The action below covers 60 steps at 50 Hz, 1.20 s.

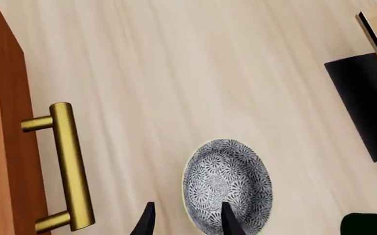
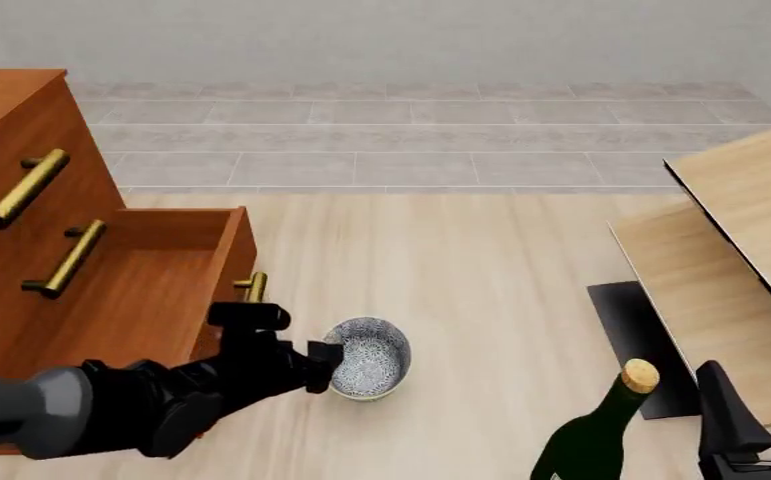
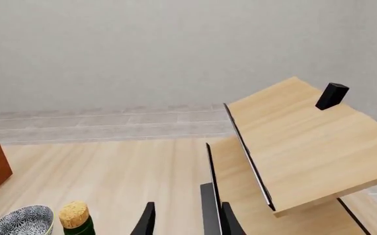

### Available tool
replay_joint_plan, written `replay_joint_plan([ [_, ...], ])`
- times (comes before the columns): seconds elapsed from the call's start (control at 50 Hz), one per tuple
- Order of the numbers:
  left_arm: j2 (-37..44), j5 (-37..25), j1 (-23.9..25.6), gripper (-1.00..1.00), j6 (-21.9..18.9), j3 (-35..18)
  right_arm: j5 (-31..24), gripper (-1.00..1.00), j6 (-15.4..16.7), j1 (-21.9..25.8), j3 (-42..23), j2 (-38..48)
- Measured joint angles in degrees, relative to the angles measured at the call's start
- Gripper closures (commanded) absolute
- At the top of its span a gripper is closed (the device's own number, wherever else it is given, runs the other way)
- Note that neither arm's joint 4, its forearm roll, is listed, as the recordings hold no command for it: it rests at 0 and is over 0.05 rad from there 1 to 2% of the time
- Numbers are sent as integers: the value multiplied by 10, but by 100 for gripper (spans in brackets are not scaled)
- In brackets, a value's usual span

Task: Put the bowl on top of the cabinet.

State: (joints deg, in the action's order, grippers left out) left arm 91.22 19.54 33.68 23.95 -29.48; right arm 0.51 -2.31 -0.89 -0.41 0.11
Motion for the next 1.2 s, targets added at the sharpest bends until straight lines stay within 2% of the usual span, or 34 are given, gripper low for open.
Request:
replay_joint_plan([
  [0.52,65,45,4,-100,23,2,0,-100,-4,-1,-2,0],
  [1.12,101,80,18,-100,36,2,4,-100,-7,-4,-1,-1],
  [1.14,100,80,16,100,35,3,5,-100,-8,-4,-1,-1],
  [1.2,91,80,14,100,32,5,5,-100,-8,-4,-1,-1],
])
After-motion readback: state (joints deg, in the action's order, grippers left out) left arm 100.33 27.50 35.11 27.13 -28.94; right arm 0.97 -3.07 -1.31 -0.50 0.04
